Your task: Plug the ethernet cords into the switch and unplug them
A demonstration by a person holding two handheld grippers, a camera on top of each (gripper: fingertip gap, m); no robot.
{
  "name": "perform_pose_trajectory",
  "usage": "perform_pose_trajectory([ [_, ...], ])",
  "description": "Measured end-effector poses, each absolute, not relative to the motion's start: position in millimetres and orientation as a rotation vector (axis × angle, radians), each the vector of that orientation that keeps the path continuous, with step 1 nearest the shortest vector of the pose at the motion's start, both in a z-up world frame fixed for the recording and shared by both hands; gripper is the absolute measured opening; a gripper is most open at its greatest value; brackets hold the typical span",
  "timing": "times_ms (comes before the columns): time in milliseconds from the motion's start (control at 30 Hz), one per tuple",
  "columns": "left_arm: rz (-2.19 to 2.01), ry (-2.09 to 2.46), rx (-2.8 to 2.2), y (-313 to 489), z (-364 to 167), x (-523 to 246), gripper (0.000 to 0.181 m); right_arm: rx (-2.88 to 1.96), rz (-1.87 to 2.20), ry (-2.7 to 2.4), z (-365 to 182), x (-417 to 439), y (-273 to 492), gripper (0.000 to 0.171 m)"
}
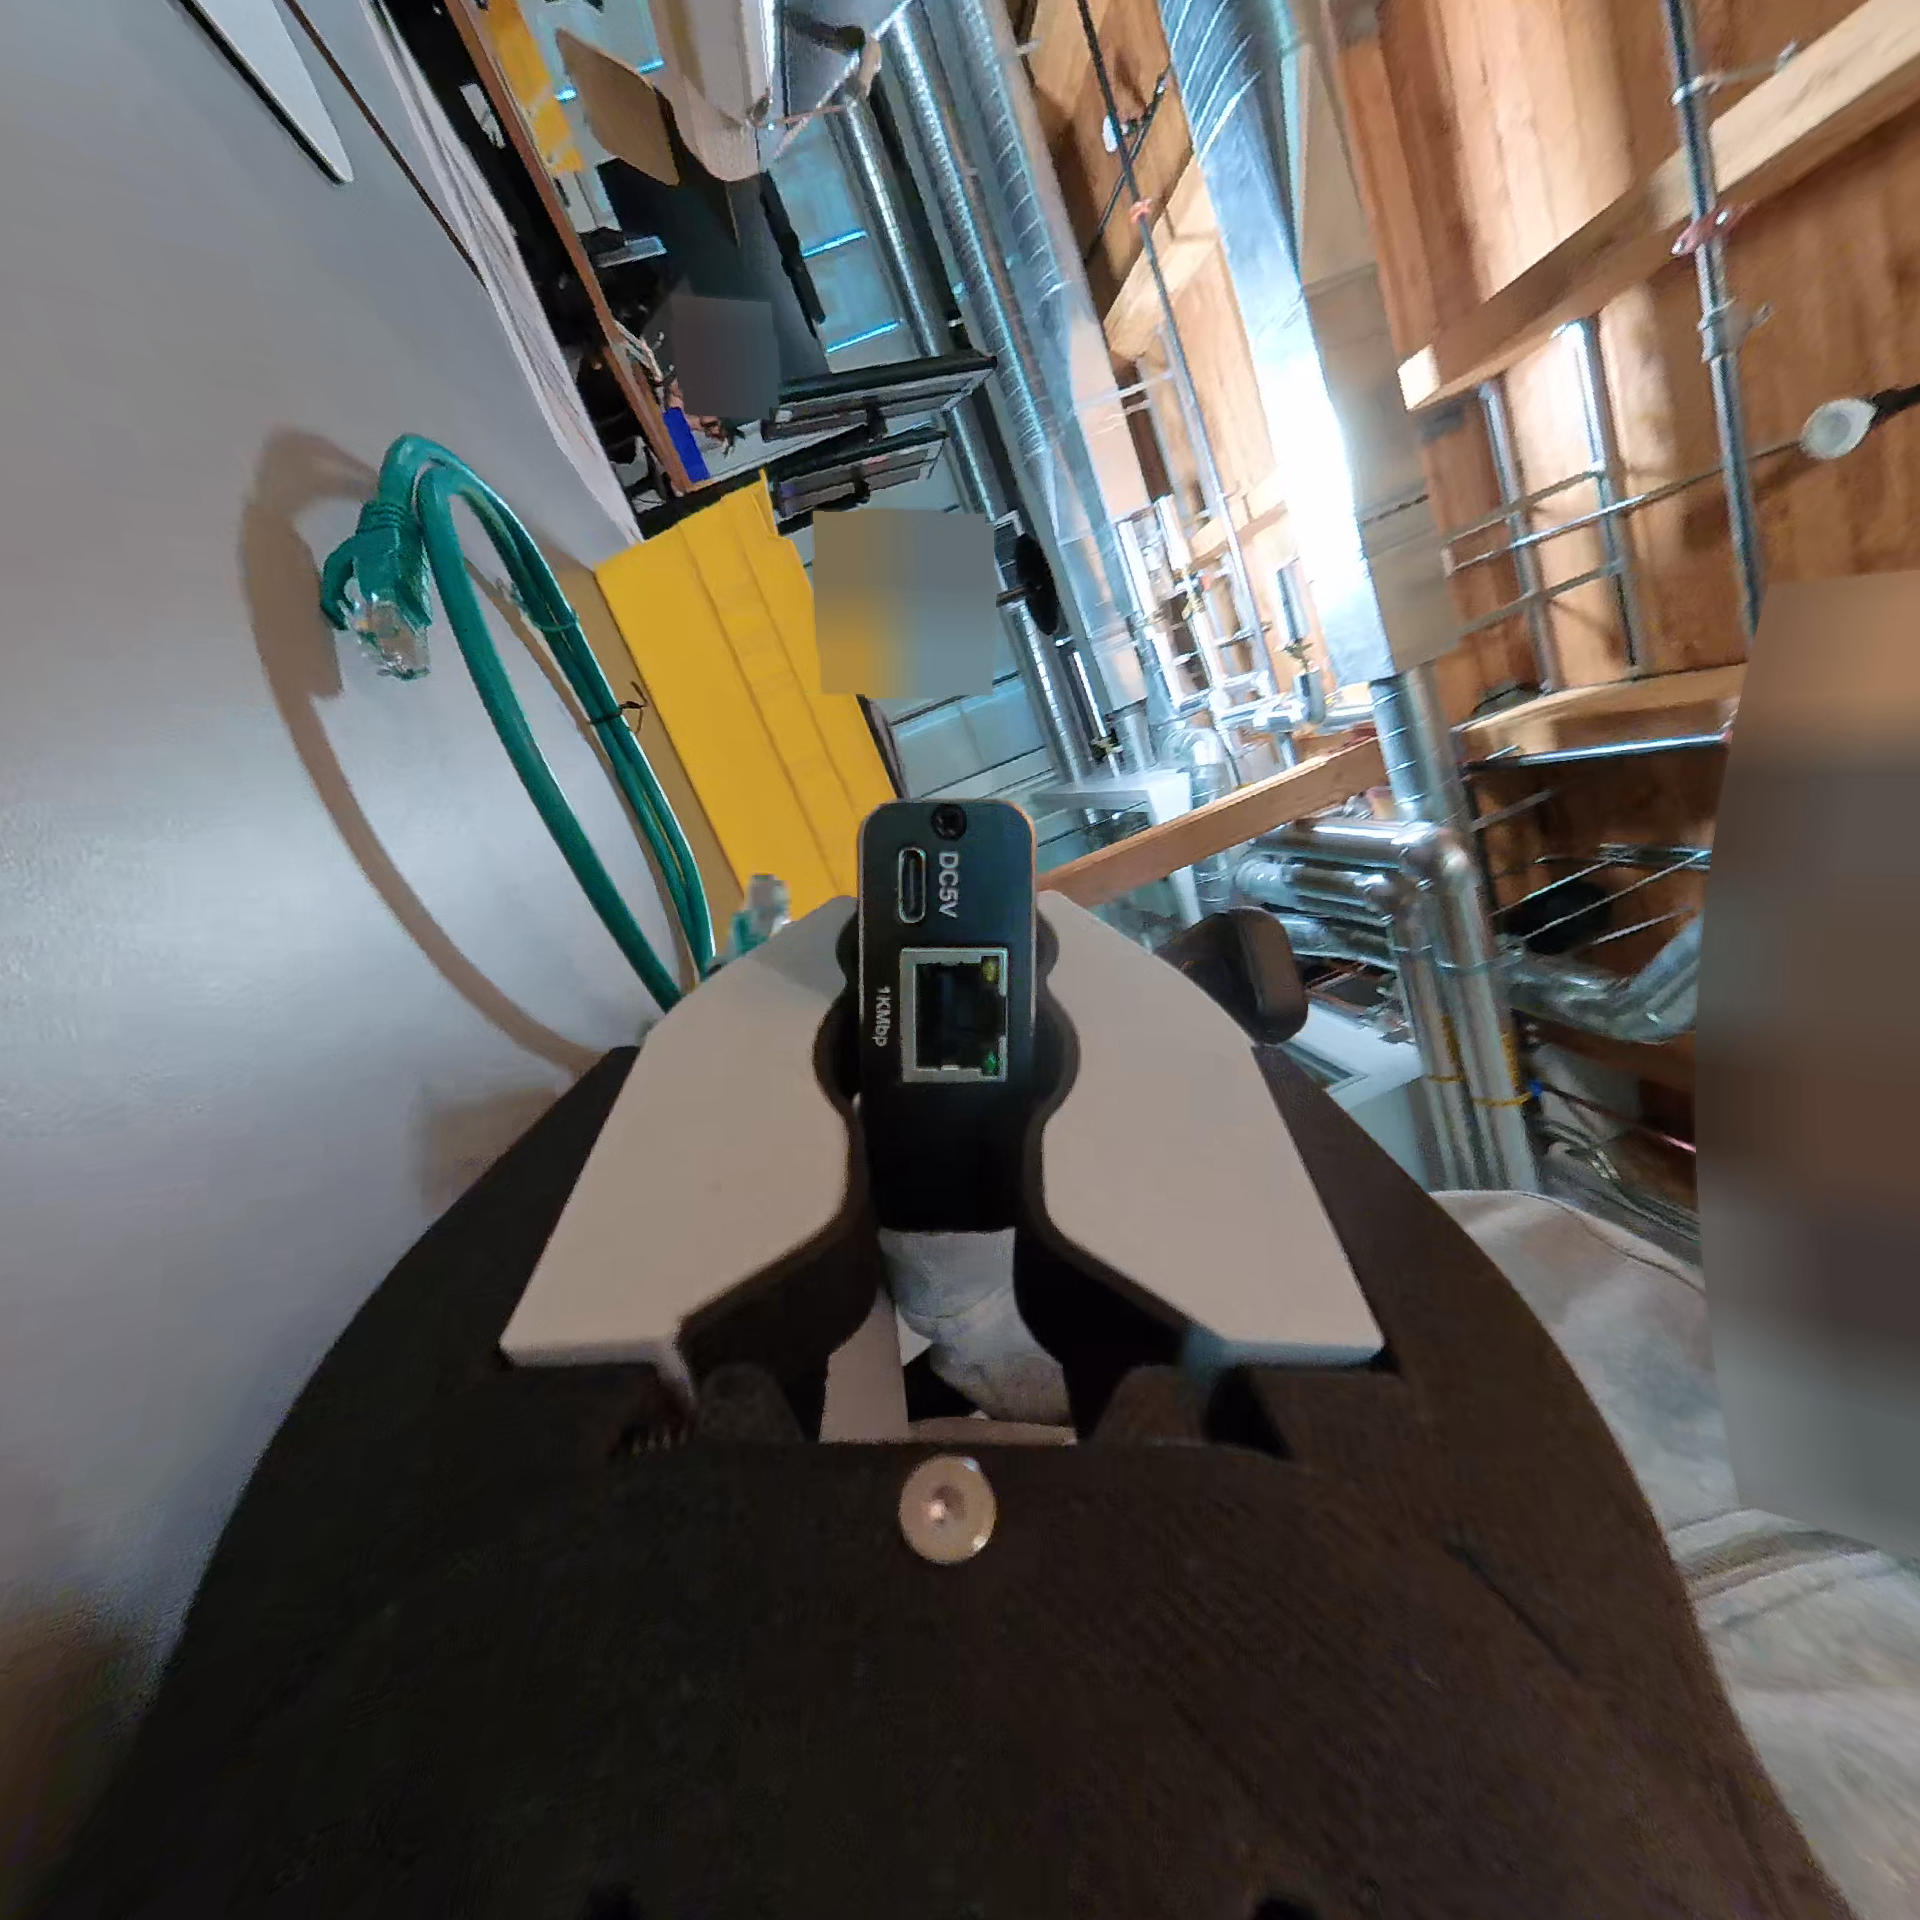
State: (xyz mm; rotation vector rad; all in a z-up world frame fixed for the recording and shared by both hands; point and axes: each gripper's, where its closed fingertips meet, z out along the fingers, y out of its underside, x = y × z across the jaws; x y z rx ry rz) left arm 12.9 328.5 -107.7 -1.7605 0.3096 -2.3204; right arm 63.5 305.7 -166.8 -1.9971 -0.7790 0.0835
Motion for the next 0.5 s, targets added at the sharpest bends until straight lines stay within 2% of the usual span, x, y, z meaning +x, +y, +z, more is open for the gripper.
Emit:
perform_pose_trajectory([
  [200,-2.288,0.363,-1.819,323.7,-113.5,17.5,0.025,-1.878,0.155,-0.806,-150.7,56.6,291.9,0.009],
  [500,-2.098,0.577,-1.975,306.0,-130.9,30.1,0.025,-1.893,-0.105,-0.982,-165.2,53.8,281.0,0.009],
])
